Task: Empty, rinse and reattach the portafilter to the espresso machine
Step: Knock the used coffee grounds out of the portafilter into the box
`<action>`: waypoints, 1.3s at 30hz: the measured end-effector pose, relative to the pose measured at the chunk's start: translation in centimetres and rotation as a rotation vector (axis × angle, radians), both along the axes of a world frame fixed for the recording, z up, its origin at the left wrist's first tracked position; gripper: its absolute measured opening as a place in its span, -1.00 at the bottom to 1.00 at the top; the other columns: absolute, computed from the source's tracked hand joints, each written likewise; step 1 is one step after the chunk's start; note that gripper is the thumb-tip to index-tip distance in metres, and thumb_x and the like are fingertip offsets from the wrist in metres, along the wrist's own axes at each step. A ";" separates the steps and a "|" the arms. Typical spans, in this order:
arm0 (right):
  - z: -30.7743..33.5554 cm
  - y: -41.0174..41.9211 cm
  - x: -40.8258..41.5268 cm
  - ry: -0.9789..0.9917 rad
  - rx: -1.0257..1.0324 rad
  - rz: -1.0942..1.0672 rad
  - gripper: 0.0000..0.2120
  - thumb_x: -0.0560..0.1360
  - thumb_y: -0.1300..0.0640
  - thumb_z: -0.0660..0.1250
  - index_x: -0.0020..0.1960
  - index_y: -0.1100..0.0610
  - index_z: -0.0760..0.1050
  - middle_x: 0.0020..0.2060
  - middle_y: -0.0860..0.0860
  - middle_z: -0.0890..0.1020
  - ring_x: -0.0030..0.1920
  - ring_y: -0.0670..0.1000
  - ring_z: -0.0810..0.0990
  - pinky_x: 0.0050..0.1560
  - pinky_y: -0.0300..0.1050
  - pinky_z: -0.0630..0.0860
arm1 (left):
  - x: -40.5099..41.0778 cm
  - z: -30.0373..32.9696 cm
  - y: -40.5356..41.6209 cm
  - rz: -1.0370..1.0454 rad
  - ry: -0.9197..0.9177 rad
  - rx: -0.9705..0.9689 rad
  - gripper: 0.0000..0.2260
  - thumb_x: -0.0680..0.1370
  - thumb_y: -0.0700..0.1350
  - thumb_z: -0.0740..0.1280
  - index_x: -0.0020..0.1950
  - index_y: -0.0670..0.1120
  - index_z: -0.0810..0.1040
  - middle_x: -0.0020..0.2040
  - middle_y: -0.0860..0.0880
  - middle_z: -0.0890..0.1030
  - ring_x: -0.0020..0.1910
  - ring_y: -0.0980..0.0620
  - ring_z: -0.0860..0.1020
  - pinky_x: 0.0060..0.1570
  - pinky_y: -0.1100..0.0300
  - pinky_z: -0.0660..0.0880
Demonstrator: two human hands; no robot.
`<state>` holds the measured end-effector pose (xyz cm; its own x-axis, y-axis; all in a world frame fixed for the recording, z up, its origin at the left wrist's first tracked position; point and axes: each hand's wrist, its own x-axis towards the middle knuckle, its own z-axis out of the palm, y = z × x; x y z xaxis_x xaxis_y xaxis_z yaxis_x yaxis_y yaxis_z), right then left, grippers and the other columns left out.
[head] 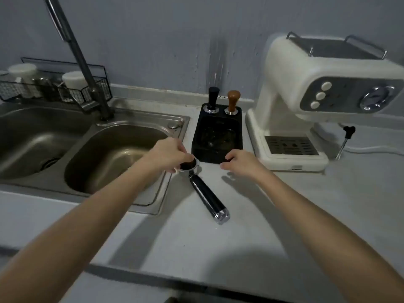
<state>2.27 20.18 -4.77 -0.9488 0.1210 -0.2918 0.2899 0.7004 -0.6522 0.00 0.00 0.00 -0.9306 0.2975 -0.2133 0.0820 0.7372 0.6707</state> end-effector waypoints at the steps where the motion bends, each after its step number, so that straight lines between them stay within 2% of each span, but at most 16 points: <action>1: -0.3 -0.3 0.1 -0.007 -0.006 0.013 -0.70 0.44 0.04 0.35 0.12 0.14 0.50 -0.09 0.05 0.57 -0.23 -0.05 0.54 -0.36 -0.33 0.37 | 0.5 -0.7 0.2 -0.009 -0.051 -0.023 -0.82 0.48 -0.02 0.32 -0.12 -0.13 0.52 -0.29 -0.06 0.58 -0.36 0.06 0.55 -0.43 0.33 0.48; 3: -1.0 -0.7 0.2 -0.015 -0.046 0.039 -0.82 0.42 0.05 0.37 -0.05 0.14 0.56 -0.16 0.06 0.60 -0.21 -0.02 0.57 -0.22 -0.22 0.45 | 1.4 -2.3 0.5 0.007 -0.140 -0.033 -0.74 0.48 0.02 0.33 -0.13 -0.19 0.54 -0.32 -0.08 0.58 -0.38 0.04 0.56 -0.37 0.28 0.51; 5: -1.8 -1.3 0.2 -0.036 -0.111 0.062 -0.86 0.42 0.07 0.37 -0.11 0.14 0.59 -0.26 0.01 0.58 -0.24 -0.04 0.54 -0.15 -0.15 0.49 | 2.6 -4.2 1.0 0.038 -0.261 0.046 -0.75 0.47 -0.01 0.35 -0.16 -0.22 0.54 -0.36 -0.09 0.55 -0.42 0.04 0.53 -0.43 0.32 0.50; 8: -2.2 -2.5 -0.1 -0.051 -0.179 0.096 -0.80 0.43 0.10 0.37 -0.04 0.20 0.61 -0.34 -0.03 0.55 -0.31 -0.09 0.53 -0.29 -0.29 0.50 | 3.8 -6.3 1.5 0.114 -0.381 0.157 -0.76 0.45 -0.05 0.39 -0.30 -0.16 0.45 -0.42 -0.09 0.51 -0.49 0.04 0.49 -0.57 0.34 0.44; 9: -2.3 -2.9 -0.2 -0.075 -0.205 0.097 -0.78 0.44 0.10 0.37 -0.01 0.22 0.60 -0.36 -0.02 0.54 -0.33 -0.10 0.51 -0.35 -0.32 0.46 | 4.2 -6.9 1.8 0.137 -0.419 0.188 -0.75 0.44 -0.05 0.40 -0.31 -0.17 0.45 -0.43 -0.11 0.51 -0.49 0.03 0.49 -0.53 0.31 0.47; 12: -2.7 -4.3 -0.5 -0.134 -0.230 0.121 -0.70 0.42 0.06 0.39 0.00 0.29 0.59 -0.35 0.03 0.55 -0.35 -0.05 0.48 -0.32 -0.23 0.40 | 5.1 -7.9 2.5 0.193 -0.503 0.271 -0.71 0.41 -0.06 0.43 -0.27 -0.26 0.47 -0.41 -0.17 0.50 -0.46 -0.06 0.50 -0.26 0.10 0.57; 15: -3.2 -5.5 -0.8 -0.141 -0.174 0.124 -0.68 0.36 0.03 0.44 -0.07 0.29 0.58 -0.24 0.10 0.61 -0.31 -0.04 0.53 -0.29 -0.20 0.44 | 5.7 -8.4 3.2 0.213 -0.506 0.301 -0.70 0.40 -0.05 0.44 -0.34 -0.24 0.46 -0.45 -0.16 0.47 -0.49 -0.06 0.47 -0.19 0.05 0.55; 17: -3.5 -5.9 -1.2 -0.132 -0.157 0.087 -0.70 0.32 0.06 0.46 -0.09 0.27 0.58 -0.20 0.10 0.60 -0.23 0.01 0.57 -0.22 -0.14 0.50 | 5.9 -8.5 3.7 0.217 -0.503 0.309 -0.72 0.40 -0.04 0.44 -0.34 -0.21 0.47 -0.48 -0.13 0.47 -0.51 -0.03 0.46 -0.27 0.10 0.55; 19: -3.7 -6.1 -1.4 -0.143 -0.137 0.057 -0.67 0.29 0.07 0.46 -0.07 0.27 0.57 -0.14 0.12 0.61 -0.13 0.07 0.60 -0.12 -0.07 0.54 | 6.0 -8.8 4.0 0.223 -0.493 0.307 -0.71 0.40 -0.03 0.43 -0.38 -0.18 0.46 -0.59 -0.05 0.46 -0.61 0.04 0.43 -0.49 0.23 0.48; 22: -3.9 -6.2 -1.4 -0.137 -0.103 0.038 -0.77 0.23 0.05 0.45 -0.28 0.18 0.49 -0.21 0.10 0.57 -0.16 0.09 0.57 -0.15 -0.07 0.52 | 6.3 -9.1 4.4 0.244 -0.463 0.290 -0.69 0.40 -0.04 0.42 -0.44 -0.14 0.42 -0.71 0.04 0.40 -0.73 0.13 0.38 -0.64 0.36 0.33; 26: -3.8 -6.1 -1.3 -0.133 -0.107 0.017 -0.77 0.22 0.03 0.43 -0.30 0.16 0.46 -0.21 0.10 0.57 -0.11 0.12 0.59 -0.13 -0.04 0.53 | 6.4 -9.1 4.6 0.276 -0.459 0.313 -0.76 0.40 -0.08 0.40 -0.39 -0.15 0.45 -0.55 -0.06 0.46 -0.70 0.13 0.41 -0.65 0.37 0.30; 29: -3.4 -5.8 -1.3 -0.112 -0.137 -0.016 -0.73 0.24 0.03 0.43 -0.39 0.13 0.37 -0.30 0.06 0.52 -0.20 0.09 0.53 -0.25 -0.09 0.44 | 6.6 -8.6 4.9 0.303 -0.497 0.403 -0.82 0.42 -0.15 0.35 -0.14 -0.26 0.47 -0.35 -0.16 0.52 -0.45 -0.02 0.52 -0.50 0.22 0.45; 32: -2.5 -5.6 -1.4 -0.061 -0.189 -0.049 -0.72 0.25 0.03 0.43 -0.40 0.14 0.37 -0.38 0.02 0.47 -0.32 0.02 0.46 -0.36 -0.16 0.35 | 6.6 -8.1 5.0 0.332 -0.450 0.494 -0.72 0.43 -0.21 0.32 0.05 -0.31 0.34 -0.30 -0.16 0.45 -0.40 -0.04 0.49 -0.46 0.15 0.44; 34: -1.5 -5.3 -1.6 -0.006 -0.241 -0.069 -0.76 0.24 0.03 0.44 -0.37 0.17 0.46 -0.35 0.04 0.54 -0.31 0.02 0.51 -0.31 -0.14 0.41 | 6.5 -7.5 5.1 0.349 -0.398 0.531 -0.72 0.43 -0.21 0.31 0.06 -0.26 0.31 -0.21 -0.17 0.46 -0.29 -0.09 0.51 -0.36 0.09 0.45; 37: 0.1 -4.5 -1.9 0.052 -0.383 -0.096 -0.79 0.28 0.06 0.45 -0.40 0.13 0.47 -0.39 0.03 0.55 -0.35 -0.01 0.53 -0.36 -0.20 0.45 | 6.2 -6.1 5.0 0.372 -0.300 0.555 -0.82 0.44 -0.19 0.29 -0.10 -0.10 0.29 -0.18 -0.14 0.46 -0.27 -0.09 0.51 -0.36 0.08 0.43; 39: 1.0 -3.7 -2.1 0.053 -0.548 -0.105 -0.83 0.34 0.12 0.43 -0.36 0.10 0.48 -0.37 0.02 0.57 -0.33 -0.03 0.55 -0.38 -0.26 0.46 | 5.9 -5.1 4.9 0.363 -0.259 0.589 -0.84 0.44 -0.21 0.28 -0.15 -0.07 0.29 -0.16 -0.17 0.48 -0.21 -0.16 0.52 -0.23 -0.06 0.48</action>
<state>0.18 16.43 -3.74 -0.9550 0.0599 -0.2904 0.2964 0.2242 -0.9284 5.94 4.91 -5.08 -0.9337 0.1136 -0.3396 -0.3134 0.1998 0.9284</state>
